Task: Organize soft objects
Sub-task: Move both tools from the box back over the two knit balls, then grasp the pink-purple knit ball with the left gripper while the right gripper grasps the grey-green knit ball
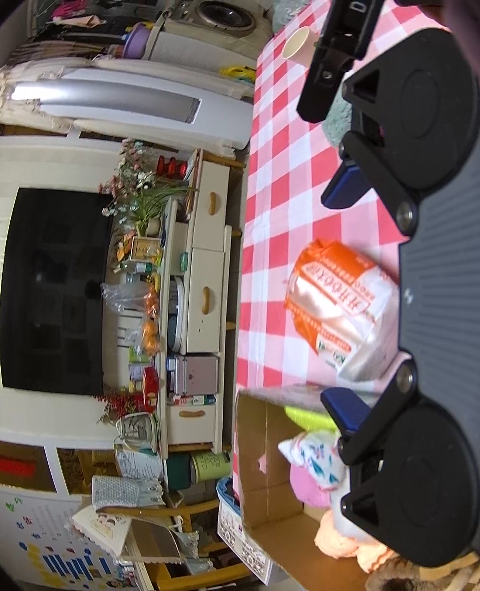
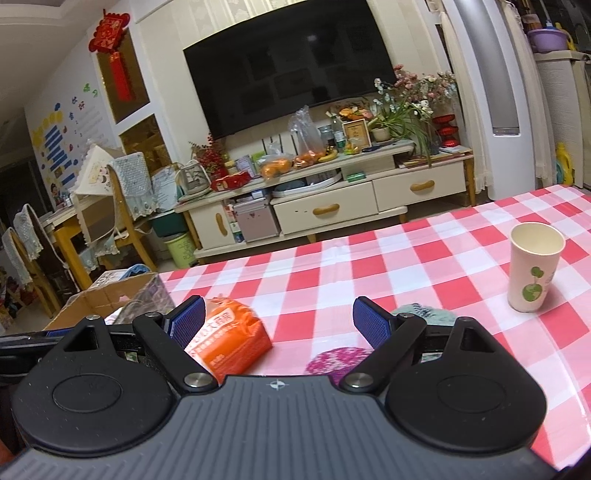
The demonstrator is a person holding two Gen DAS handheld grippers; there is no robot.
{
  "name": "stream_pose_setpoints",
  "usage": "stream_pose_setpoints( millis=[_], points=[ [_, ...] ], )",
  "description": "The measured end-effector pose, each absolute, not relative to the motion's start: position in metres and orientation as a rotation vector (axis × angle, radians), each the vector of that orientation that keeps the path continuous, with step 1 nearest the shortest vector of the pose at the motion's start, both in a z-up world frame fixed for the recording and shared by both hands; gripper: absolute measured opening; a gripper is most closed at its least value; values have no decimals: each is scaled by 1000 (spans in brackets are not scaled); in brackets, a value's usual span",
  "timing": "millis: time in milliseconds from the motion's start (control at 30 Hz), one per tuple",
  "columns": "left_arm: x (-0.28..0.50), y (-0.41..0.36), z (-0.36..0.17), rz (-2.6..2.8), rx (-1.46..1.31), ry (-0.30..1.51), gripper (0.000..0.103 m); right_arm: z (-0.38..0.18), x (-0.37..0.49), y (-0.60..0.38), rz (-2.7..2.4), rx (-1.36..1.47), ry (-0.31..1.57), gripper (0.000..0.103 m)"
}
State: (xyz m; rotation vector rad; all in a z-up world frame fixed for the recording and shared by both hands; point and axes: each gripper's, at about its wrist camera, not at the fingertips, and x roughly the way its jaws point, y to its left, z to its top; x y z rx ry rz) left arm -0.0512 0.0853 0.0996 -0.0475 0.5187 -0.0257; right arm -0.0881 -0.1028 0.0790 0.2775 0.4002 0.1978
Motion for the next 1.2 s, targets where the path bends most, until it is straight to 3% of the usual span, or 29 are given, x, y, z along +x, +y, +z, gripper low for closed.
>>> stream_pose_setpoints(
  millis=[400,733,1200],
  points=[
    [-47,42,85,-138,-5,557,102,68,-80,-162,77,313,402,103],
    [-40,-10,58,-303,53,631,102,26,-46,-223,61,455,503,103],
    [-8,-44,26,-333,76,731,102,7,-8,-209,162,390,610,103]
  ],
)
